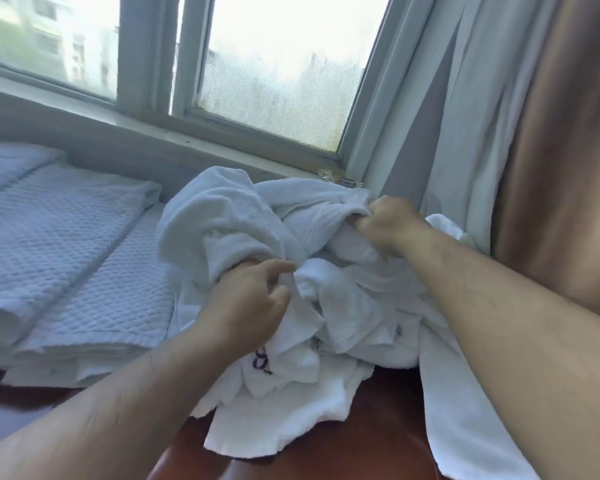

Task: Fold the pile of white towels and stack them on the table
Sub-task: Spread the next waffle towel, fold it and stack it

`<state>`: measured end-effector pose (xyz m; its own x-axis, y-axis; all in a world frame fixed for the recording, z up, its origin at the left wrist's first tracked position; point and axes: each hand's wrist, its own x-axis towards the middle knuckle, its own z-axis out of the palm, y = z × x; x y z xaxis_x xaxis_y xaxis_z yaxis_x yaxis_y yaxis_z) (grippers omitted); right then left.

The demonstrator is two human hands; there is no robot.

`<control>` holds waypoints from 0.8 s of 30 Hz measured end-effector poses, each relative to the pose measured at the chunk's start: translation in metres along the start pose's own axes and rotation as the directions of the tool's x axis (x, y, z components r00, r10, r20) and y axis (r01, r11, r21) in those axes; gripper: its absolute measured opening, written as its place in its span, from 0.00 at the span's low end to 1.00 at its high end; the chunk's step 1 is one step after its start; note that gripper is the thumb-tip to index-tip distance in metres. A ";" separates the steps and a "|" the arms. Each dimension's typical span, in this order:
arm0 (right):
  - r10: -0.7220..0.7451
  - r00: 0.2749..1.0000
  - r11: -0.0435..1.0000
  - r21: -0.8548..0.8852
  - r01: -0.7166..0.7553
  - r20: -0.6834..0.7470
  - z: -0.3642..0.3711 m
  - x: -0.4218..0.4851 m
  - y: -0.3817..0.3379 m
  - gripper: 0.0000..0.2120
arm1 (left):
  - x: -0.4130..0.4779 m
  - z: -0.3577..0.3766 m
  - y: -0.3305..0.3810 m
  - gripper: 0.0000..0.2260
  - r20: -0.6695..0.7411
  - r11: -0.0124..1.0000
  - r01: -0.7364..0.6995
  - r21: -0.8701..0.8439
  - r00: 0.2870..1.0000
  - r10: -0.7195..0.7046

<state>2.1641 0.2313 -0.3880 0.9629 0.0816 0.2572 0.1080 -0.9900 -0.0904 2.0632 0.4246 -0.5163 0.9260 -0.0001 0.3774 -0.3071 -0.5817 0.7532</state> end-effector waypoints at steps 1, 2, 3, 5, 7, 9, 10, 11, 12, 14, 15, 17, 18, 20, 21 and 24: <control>0.033 0.999 0.977 0.211 -0.026 -0.029 -0.004 -0.004 -0.003 0.19 | -0.001 -0.004 0.005 0.19 -0.020 1.000 -0.005 -0.010 1.000 0.005; 0.075 0.994 0.918 0.394 -0.037 -0.081 -0.006 -0.007 -0.004 0.17 | -0.002 -0.007 0.009 0.18 -0.033 1.000 -0.014 -0.013 0.999 0.013; 0.120 0.983 0.848 0.529 -0.027 -0.142 -0.007 -0.011 -0.005 0.16 | -0.002 -0.010 0.012 0.18 -0.039 1.000 -0.019 -0.021 0.999 0.018; 0.204 0.948 0.721 0.693 0.022 -0.243 -0.006 -0.019 -0.006 0.17 | -0.001 -0.016 0.016 0.19 -0.025 0.998 -0.005 -0.057 1.000 0.004; 0.279 0.913 0.579 0.810 0.088 -0.298 -0.006 -0.025 -0.006 0.17 | 0.000 -0.020 0.017 0.20 -0.004 0.998 0.012 -0.066 1.000 -0.013; 0.366 0.872 0.417 0.895 0.157 -0.324 -0.013 -0.028 -0.008 0.17 | -0.001 -0.022 0.017 0.21 0.008 0.998 0.022 -0.057 1.000 -0.021; 0.418 0.848 0.328 0.925 0.194 -0.326 -0.017 -0.029 -0.008 0.17 | -0.001 -0.023 0.017 0.22 0.009 0.998 0.025 -0.049 1.000 -0.024; 0.452 0.836 0.213 0.948 0.239 -0.312 -0.021 -0.030 -0.008 0.16 | -0.001 -0.023 0.017 0.23 0.006 0.999 0.027 -0.039 1.000 -0.026; 0.468 0.835 0.115 0.956 0.268 -0.290 -0.022 -0.031 -0.008 0.16 | 0.000 -0.022 0.017 0.23 0.001 0.999 0.027 -0.032 1.000 -0.027; 0.461 0.851 0.164 0.967 0.195 -0.250 -0.013 -0.034 -0.008 0.15 | 0.002 -0.019 0.018 0.21 -0.020 0.999 0.019 -0.034 1.000 -0.020; 0.445 0.863 0.312 0.944 0.102 -0.241 -0.004 -0.036 -0.006 0.15 | 0.002 -0.017 0.018 0.20 -0.045 0.999 0.015 -0.046 0.999 -0.017; 0.400 0.890 0.581 0.812 -0.060 -0.220 0.019 -0.045 -0.001 0.17 | 0.004 -0.013 0.017 0.17 -0.106 0.996 0.012 -0.093 0.994 -0.022; 0.360 0.908 0.664 0.743 -0.087 -0.215 0.029 -0.050 0.002 0.26 | 0.005 -0.011 0.016 0.17 -0.127 0.993 0.013 -0.120 0.992 -0.028; 0.247 0.937 0.737 0.675 -0.017 -0.246 0.040 -0.057 0.008 0.35 | 0.008 -0.009 0.013 0.17 -0.143 0.984 0.025 -0.177 0.988 -0.051; 0.182 0.952 0.758 0.652 0.023 -0.245 0.041 -0.057 0.007 0.33 | 0.010 -0.009 0.010 0.17 -0.142 0.975 0.038 -0.218 0.987 -0.071; 0.110 0.990 0.826 0.562 -0.039 -0.092 0.035 -0.047 -0.003 0.40 | 0.015 -0.009 0.003 0.20 -0.108 0.922 0.092 -0.375 0.984 -0.142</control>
<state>2.1269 0.2347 -0.4337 0.9420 -0.0388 0.3334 0.1902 -0.7566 -0.6256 2.0739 0.4301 -0.5034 0.9311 0.1703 0.3225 -0.2803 -0.2314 0.9316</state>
